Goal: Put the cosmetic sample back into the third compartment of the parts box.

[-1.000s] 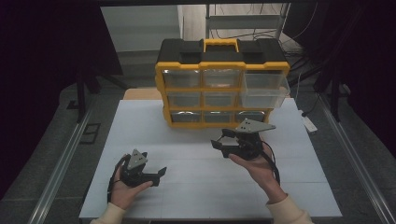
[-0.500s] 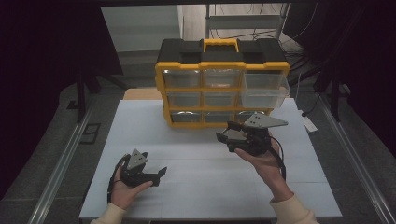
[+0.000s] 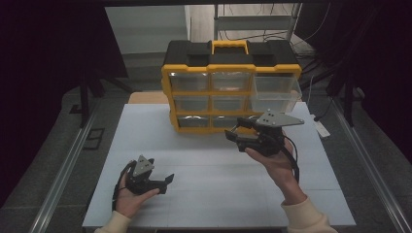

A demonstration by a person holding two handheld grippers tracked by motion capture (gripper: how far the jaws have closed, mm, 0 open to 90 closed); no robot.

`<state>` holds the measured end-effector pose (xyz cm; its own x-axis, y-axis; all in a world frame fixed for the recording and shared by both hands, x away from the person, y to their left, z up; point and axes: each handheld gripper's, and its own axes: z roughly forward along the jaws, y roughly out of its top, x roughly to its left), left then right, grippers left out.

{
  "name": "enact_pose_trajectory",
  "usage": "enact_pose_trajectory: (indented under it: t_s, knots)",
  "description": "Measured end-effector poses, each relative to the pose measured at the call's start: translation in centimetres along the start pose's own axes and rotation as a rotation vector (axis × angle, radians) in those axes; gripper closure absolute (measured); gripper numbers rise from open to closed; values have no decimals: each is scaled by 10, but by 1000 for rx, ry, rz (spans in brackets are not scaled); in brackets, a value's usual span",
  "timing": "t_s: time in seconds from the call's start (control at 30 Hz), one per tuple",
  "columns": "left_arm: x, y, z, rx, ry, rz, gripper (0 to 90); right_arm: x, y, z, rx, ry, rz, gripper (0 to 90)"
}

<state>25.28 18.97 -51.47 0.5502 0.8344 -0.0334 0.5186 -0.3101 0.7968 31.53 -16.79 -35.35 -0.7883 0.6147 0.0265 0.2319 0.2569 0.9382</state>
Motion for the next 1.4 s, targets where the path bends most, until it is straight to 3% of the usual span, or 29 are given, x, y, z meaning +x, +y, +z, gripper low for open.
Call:
enact_pose_trajectory:
  t_s: [0.63,1.4]
  knots:
    - [0,0,0,6,0,4,76,-13,17,-1,-43,-21,16,403]
    - [1,1,0,0,-1,1,76,-22,48,-3,-78,-44,-10,403]
